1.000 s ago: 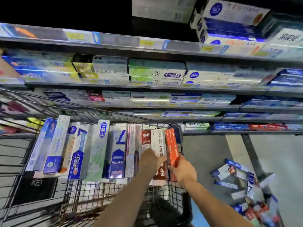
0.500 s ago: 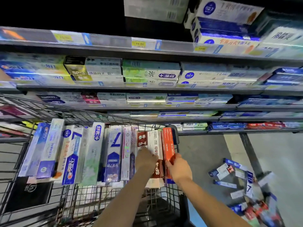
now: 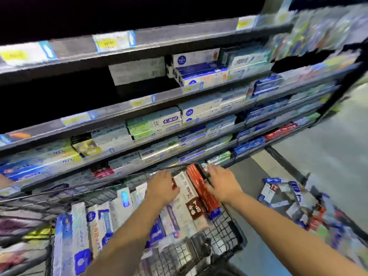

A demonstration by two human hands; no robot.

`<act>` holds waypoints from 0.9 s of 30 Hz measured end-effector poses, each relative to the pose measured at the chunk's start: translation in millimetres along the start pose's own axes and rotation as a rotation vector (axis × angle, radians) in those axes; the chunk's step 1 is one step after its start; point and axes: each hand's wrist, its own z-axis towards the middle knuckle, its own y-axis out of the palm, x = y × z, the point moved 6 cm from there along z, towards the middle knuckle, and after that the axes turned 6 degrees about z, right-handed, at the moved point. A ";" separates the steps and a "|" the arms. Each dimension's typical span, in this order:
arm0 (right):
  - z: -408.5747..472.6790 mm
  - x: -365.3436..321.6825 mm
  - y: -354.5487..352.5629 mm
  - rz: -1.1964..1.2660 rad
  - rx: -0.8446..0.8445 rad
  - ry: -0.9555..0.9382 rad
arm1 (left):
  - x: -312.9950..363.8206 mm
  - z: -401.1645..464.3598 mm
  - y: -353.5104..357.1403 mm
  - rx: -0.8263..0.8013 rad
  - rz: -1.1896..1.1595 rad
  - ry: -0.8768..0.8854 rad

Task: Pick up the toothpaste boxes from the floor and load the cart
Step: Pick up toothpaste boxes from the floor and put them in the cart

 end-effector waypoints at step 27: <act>-368.1 482.6 17.4 0.250 -0.062 0.995 | 545.1 -31.1 122.4 -0.408 0.003 0.554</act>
